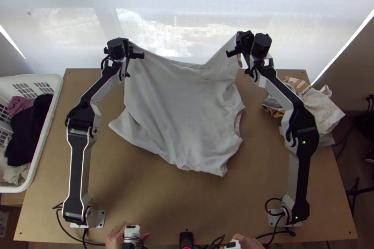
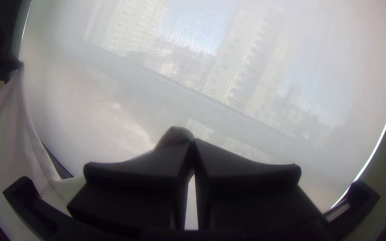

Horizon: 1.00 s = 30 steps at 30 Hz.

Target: Fold the t-shirt

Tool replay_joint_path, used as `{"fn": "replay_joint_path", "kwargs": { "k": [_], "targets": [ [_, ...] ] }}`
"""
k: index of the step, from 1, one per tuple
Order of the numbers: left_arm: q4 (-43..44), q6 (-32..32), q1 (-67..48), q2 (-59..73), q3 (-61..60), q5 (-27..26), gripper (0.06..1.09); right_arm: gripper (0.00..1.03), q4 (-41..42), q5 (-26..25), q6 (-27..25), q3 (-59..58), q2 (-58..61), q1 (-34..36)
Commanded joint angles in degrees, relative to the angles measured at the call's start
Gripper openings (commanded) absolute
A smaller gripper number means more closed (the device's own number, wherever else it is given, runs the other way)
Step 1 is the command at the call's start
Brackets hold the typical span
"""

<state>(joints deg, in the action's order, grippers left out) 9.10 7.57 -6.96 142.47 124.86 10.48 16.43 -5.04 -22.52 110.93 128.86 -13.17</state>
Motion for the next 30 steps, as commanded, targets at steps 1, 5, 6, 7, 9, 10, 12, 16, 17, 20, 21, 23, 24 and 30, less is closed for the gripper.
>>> {"fn": "replay_joint_path", "kwargs": {
  "k": [1,5,6,7,9,10,12,16,17,20,21,23,24,30],
  "targets": [
    [-1.7,-0.5,1.2,0.9,1.3,-0.1,0.09,0.02,0.2,-0.2,2.0,-3.3,-3.0,-0.5],
    [-1.9,-1.6,2.0,0.5,0.6,-1.1,0.09,0.02,0.4,-0.1,3.1,-7.7,-6.2,-0.8],
    [-1.9,-2.2,2.0,0.3,0.4,-1.1,0.09,0.02,0.4,-0.1,3.4,-9.0,-7.1,-0.9],
    [-1.9,-2.7,2.0,-0.1,0.0,-1.2,0.09,0.02,0.4,-0.1,3.6,-10.3,-8.0,-1.1],
    [-1.9,-4.8,1.9,-1.1,-0.6,-1.4,0.09,0.02,1.2,-0.1,3.9,-13.1,-9.7,-1.6],
    [-2.1,-6.1,1.7,-1.6,-0.8,-1.5,0.09,0.02,1.9,-0.1,4.4,-14.4,-10.6,-1.8],
    [-4.8,-9.1,1.3,-3.1,-0.9,-1.6,0.09,0.02,2.1,-0.2,4.7,-16.4,-11.9,-2.2],
    [-8.4,-12.4,0.7,-8.3,-5.0,-2.9,0.09,0.02,2.1,-0.1,5.2,-18.4,-13.3,-2.7],
    [-8.4,-12.4,0.7,-9.3,-6.2,-3.0,0.09,0.02,2.1,-0.2,5.3,-18.6,-13.5,-2.8],
    [-7.9,-12.7,0.8,-12.7,-10.3,-3.1,0.09,0.02,2.2,-0.2,6.5,-18.9,-13.8,-2.8],
    [-7.9,-12.8,0.7,-13.5,-11.6,-3.1,0.09,0.02,2.2,-0.2,6.8,-19.1,-14.1,-2.8],
    [-7.0,-12.8,0.7,-15.8,-14.9,-3.1,0.09,0.02,2.2,-0.4,7.4,-19.6,-14.6,-2.9],
    [-5.9,-12.6,0.6,-16.8,-16.7,-3.2,0.09,0.02,2.2,-0.4,7.6,-20.0,-15.0,-2.9],
    [-4.6,-11.8,0.9,-19.7,-21.0,-3.4,0.09,0.02,2.2,-0.3,8.5,-23.7,-17.9,-2.8]
  ]
}}
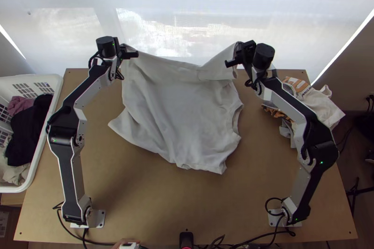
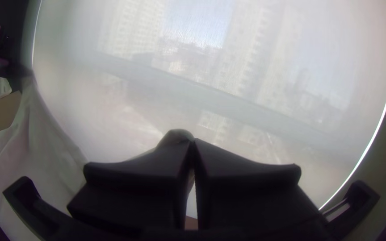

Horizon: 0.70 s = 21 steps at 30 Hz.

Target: Fold the t-shirt

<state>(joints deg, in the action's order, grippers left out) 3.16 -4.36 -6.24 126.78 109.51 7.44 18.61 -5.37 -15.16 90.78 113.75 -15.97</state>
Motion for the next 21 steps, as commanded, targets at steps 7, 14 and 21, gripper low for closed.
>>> {"fn": "replay_joint_path", "kwargs": {
  "k": [7,14,21],
  "targets": [
    [2.6,0.1,0.5,-6.0,-9.6,-0.9,0.09,0.02,0.5,0.0,1.8,-9.7,-7.7,-0.4],
    [4.6,-0.8,0.4,-10.4,-16.8,-0.9,0.09,0.02,0.5,0.0,2.5,-14.8,-12.8,-1.3],
    [5.1,-1.0,0.3,-14.2,-21.1,-1.1,0.09,0.02,0.5,0.0,2.6,-21.3,-17.9,-2.4]
  ]
}}
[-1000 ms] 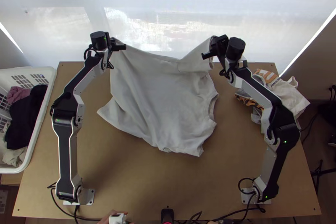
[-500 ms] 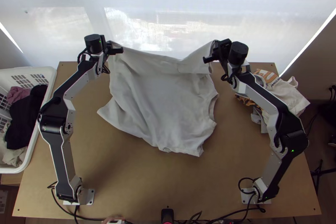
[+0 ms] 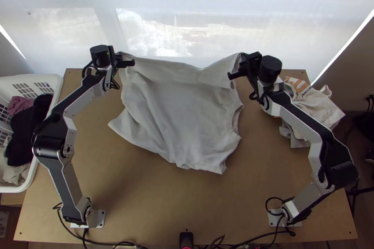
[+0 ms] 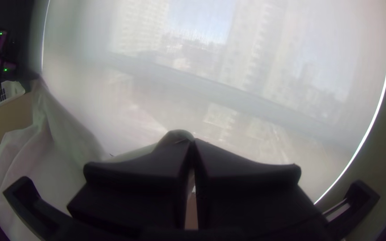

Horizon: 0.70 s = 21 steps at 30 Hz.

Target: Fold the t-shirt

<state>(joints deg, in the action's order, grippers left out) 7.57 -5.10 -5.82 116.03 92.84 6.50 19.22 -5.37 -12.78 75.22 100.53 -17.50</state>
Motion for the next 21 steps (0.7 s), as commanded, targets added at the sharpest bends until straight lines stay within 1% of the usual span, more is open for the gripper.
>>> {"fn": "replay_joint_path", "kwargs": {
  "k": [1,8,21],
  "targets": [
    [0.7,-0.3,-0.2,-4.0,-4.9,-0.2,0.09,0.02,-0.1,0.0,0.2,-6.7,-5.3,-1.0],
    [2.1,-0.2,-0.6,-5.9,-9.1,-0.2,0.09,0.02,-0.1,0.0,0.1,-11.8,-9.1,-1.4],
    [5.0,0.5,0.1,-10.4,-17.8,-0.1,0.09,0.02,-0.1,0.0,-0.1,-16.7,-12.5,-0.8]
  ]
}}
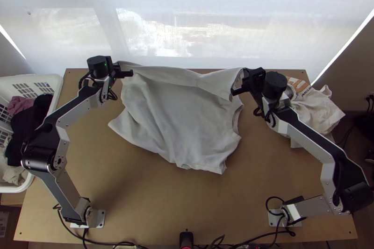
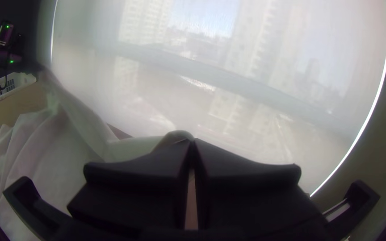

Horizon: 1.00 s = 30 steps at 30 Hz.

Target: Fold the t-shirt

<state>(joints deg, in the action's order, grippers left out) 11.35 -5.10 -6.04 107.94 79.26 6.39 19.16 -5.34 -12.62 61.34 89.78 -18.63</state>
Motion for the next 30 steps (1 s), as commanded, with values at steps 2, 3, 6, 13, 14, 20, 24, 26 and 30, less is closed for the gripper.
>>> {"fn": "replay_joint_path", "kwargs": {
  "k": [2,3,6,13,14,20,24,26,30],
  "targets": [
    [1.2,0.6,0.3,-3.1,-5.2,0.0,0.09,0.02,0.0,0.0,-0.3,-3.3,-1.9,0.6],
    [1.3,0.6,0.4,-3.5,-5.5,0.0,0.09,0.02,0.0,0.0,-0.2,-3.5,-2.2,0.8],
    [1.3,0.8,0.5,-4.8,-6.8,0.0,0.09,0.02,0.0,0.0,-0.1,-4.3,-3.1,1.0],
    [1.3,1.5,1.0,-7.0,-10.4,-0.3,0.09,0.02,0.0,0.0,0.0,-8.3,-6.4,1.0],
    [1.3,1.7,1.0,-7.3,-11.1,-0.4,0.09,0.02,0.0,0.0,0.0,-8.9,-6.8,1.0],
    [2.4,1.9,0.7,-7.8,-14.6,-0.7,0.09,0.02,0.0,0.0,-0.3,-13.8,-7.7,-1.0],
    [2.8,2.3,0.0,-7.6,-16.7,-0.9,0.09,0.02,0.0,0.0,-0.1,-15.9,-7.2,-1.9],
    [3.3,2.3,-0.1,-7.4,-17.6,-0.9,0.09,0.03,0.0,0.0,-0.2,-16.7,-6.6,-2.5],
    [4.0,2.3,-0.1,-7.5,-19.6,-0.9,0.09,0.03,0.0,-0.1,-0.6,-18.4,-6.1,-2.7]
  ]
}}
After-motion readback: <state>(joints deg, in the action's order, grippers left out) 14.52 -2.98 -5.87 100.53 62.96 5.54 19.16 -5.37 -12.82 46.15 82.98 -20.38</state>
